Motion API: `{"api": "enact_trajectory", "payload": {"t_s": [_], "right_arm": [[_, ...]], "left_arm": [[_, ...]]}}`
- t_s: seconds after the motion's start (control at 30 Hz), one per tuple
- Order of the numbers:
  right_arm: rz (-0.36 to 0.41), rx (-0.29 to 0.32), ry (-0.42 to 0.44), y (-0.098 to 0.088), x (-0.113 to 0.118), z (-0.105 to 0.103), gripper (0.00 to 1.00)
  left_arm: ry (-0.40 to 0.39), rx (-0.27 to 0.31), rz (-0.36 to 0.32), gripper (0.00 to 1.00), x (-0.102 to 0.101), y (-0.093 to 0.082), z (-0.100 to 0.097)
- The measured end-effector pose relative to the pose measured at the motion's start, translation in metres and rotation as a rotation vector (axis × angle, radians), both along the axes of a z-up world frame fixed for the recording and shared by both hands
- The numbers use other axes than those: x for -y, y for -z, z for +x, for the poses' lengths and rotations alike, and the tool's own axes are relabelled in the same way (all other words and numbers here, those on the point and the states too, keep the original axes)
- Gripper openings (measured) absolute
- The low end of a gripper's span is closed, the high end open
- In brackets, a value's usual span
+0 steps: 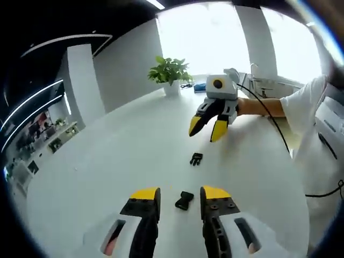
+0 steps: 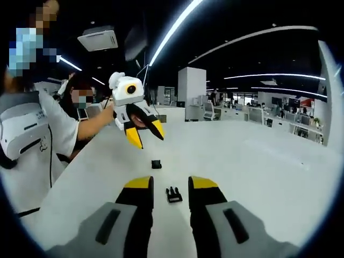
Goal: Snap the two parts of the plastic buckle together until the buckle closes and remains connected.
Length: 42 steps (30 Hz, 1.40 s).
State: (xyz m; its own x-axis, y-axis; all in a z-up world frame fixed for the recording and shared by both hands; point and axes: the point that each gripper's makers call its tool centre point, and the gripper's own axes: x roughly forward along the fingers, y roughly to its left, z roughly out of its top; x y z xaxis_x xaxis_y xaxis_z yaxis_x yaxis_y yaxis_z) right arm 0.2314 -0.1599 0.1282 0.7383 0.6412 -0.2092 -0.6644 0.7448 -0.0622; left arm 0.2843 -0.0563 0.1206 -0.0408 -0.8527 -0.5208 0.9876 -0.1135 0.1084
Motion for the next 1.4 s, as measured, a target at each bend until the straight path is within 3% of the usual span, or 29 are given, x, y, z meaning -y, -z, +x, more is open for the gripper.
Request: {"api": "enact_trajectory", "payload": {"t_s": [0.53,0.7,0.97,1.23,1.4], "right_arm": [[-0.032,-0.042,-0.02,0.019,0.0,0.007,0.24],[-0.045,-0.052,-0.012,0.023,0.003,0.008,0.24],[-0.085,-0.075,-0.01,0.03,0.001,0.008,0.25],[-0.074,-0.089,-0.002,0.03,-0.002,0.008,0.25],[-0.116,-0.095,-0.012,0.037,-0.007,0.009,0.25]], "left_arm": [[-0.017,-0.061,-0.005,0.29,0.005,0.028,0.007],[-0.006,-0.072,-0.002,0.29,0.007,0.035,0.001],[-0.016,-0.078,-0.012,0.29,0.009,0.038,-0.001],[0.0,-0.098,-0.025,0.24,0.01,0.039,-0.004],[0.013,-0.134,-0.07,0.22,0.011,0.041,-0.006]]}}
